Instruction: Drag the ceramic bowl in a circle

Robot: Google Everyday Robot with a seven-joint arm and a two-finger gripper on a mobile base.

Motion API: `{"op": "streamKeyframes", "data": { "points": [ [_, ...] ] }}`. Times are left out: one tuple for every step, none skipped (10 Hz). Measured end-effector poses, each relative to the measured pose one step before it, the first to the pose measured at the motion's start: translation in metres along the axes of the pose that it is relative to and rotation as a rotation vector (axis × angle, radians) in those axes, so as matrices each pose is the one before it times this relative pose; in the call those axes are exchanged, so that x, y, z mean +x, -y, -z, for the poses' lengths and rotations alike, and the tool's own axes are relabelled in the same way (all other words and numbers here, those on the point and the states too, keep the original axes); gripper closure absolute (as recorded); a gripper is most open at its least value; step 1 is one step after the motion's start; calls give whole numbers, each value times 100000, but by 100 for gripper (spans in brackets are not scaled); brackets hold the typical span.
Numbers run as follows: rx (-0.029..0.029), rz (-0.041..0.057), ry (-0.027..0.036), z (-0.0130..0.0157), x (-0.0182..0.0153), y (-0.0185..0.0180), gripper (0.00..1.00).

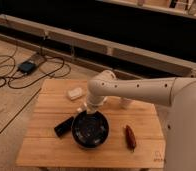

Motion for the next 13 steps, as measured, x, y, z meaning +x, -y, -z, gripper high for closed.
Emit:
{"op": "streamKeyframes", "data": {
  "points": [
    [-1527, 1591, 1819, 144, -1177, -1188, 100],
    [-1075, 1416, 981, 124, -656, -846, 100],
    [-1385, 2454, 787, 178, -626, -1180, 100],
    [-1096, 1608, -501, 73, 124, -876, 100],
    [-923, 886, -1113, -19, 537, -690, 100],
    [-1548, 553, -2602, -146, 1286, -880, 100],
    [-1490, -127, -3738, -332, 1967, -777, 100],
    [-1066, -496, -2730, -246, 1438, -479, 100],
    [-1172, -1376, -3977, -458, 2268, -486, 100],
    [-606, -2033, -2927, -282, 1708, -94, 100],
    [361, -2134, -2951, -217, 1723, 450, 100],
    [281, -1756, -2112, -98, 1210, 540, 100],
    [1463, -1321, -2758, -53, 1153, 1379, 100]
  ]
}}
